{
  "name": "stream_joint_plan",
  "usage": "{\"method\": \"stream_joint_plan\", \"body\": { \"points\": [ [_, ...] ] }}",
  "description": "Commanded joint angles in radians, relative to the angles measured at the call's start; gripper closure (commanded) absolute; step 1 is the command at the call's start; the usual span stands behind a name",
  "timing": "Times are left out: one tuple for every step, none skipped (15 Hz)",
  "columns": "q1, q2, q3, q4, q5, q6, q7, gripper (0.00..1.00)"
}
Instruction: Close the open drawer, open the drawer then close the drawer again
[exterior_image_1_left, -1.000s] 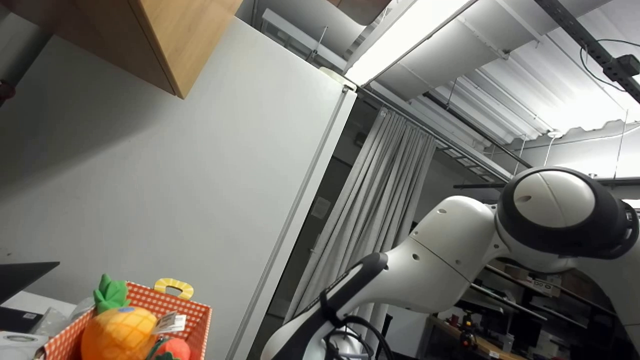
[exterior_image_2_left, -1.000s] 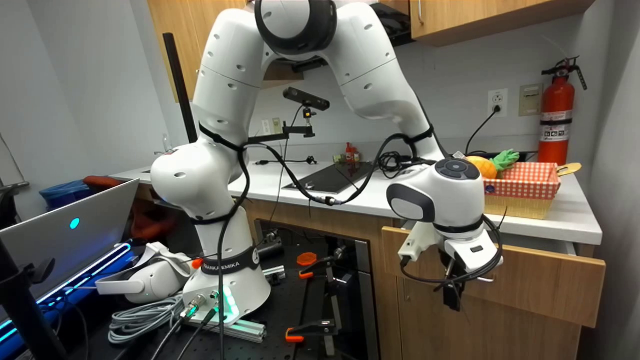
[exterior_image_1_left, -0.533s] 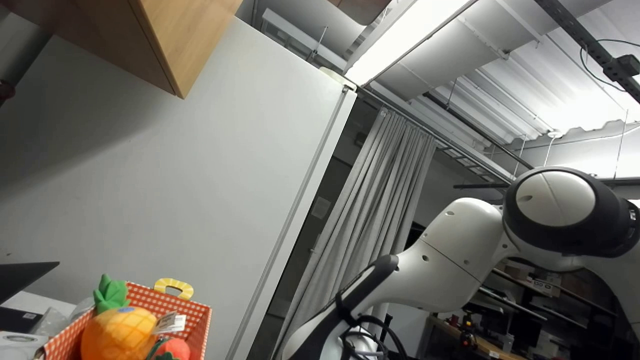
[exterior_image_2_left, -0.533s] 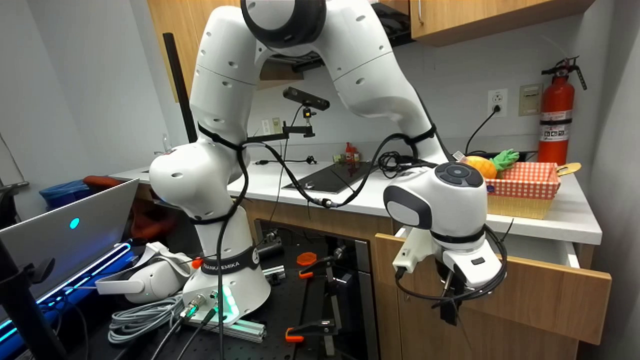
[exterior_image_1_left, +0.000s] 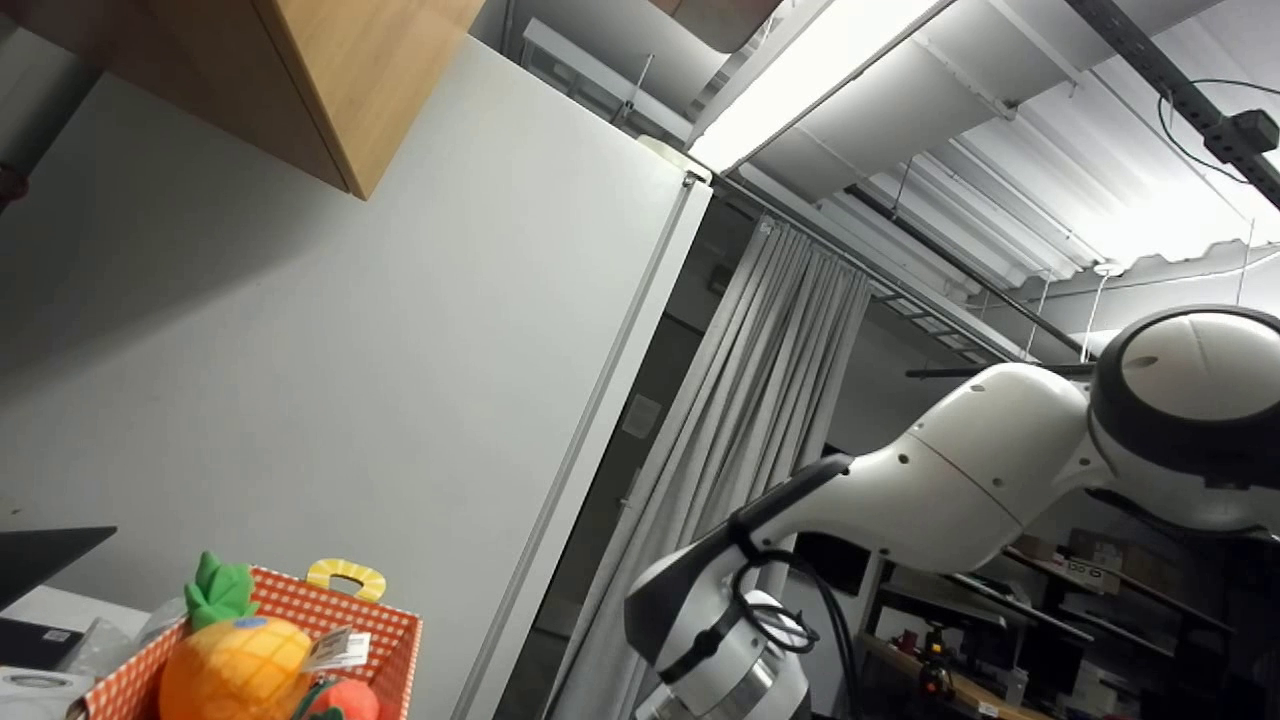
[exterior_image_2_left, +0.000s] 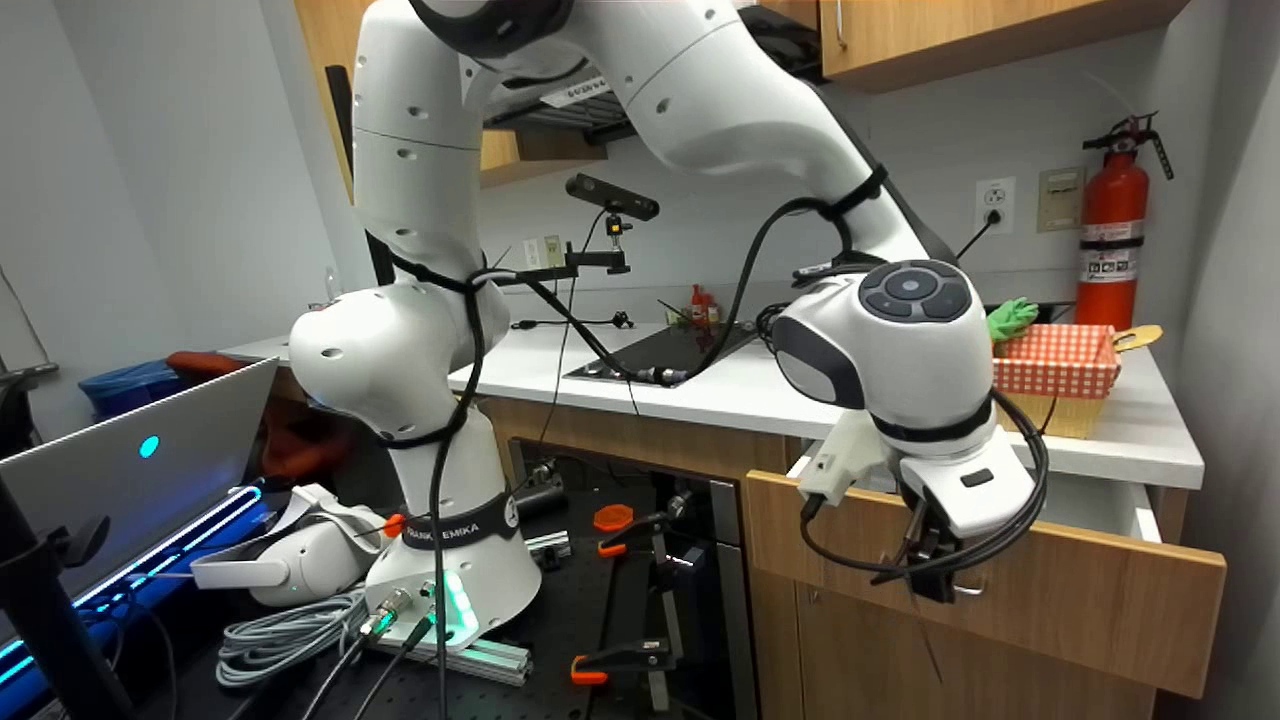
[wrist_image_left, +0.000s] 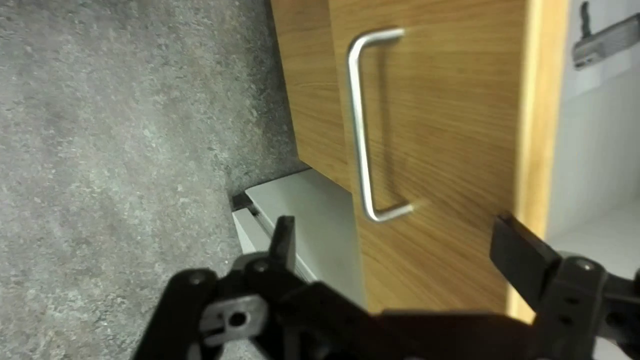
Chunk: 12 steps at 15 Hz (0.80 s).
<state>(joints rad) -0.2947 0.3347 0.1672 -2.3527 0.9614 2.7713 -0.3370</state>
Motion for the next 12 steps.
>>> {"method": "stream_joint_plan", "body": {
  "points": [
    [-0.052, -0.109, 0.036, -0.024, 0.106, -0.082, -0.083, 0.00],
    [-0.054, -0.126, 0.033, -0.026, 0.115, -0.100, -0.088, 0.00],
    [-0.053, -0.143, 0.031, -0.027, 0.120, -0.119, -0.088, 0.00],
    [-0.050, -0.155, 0.028, -0.029, 0.119, -0.132, -0.085, 0.00],
    [-0.048, -0.170, 0.026, -0.031, 0.116, -0.148, -0.080, 0.00],
    [-0.045, -0.181, 0.025, -0.033, 0.113, -0.159, -0.077, 0.00],
    [-0.042, -0.193, 0.026, -0.034, 0.112, -0.170, -0.074, 0.11],
    [-0.040, -0.202, 0.028, -0.033, 0.116, -0.180, -0.075, 0.26],
    [-0.036, -0.210, 0.031, -0.034, 0.117, -0.189, -0.072, 0.32],
    [0.051, -0.220, -0.047, -0.032, 0.136, -0.202, -0.078, 0.42],
    [0.068, -0.225, -0.049, -0.035, 0.149, -0.202, -0.080, 0.50],
    [0.092, -0.229, -0.059, -0.036, 0.158, -0.203, -0.078, 0.58]
  ]
}}
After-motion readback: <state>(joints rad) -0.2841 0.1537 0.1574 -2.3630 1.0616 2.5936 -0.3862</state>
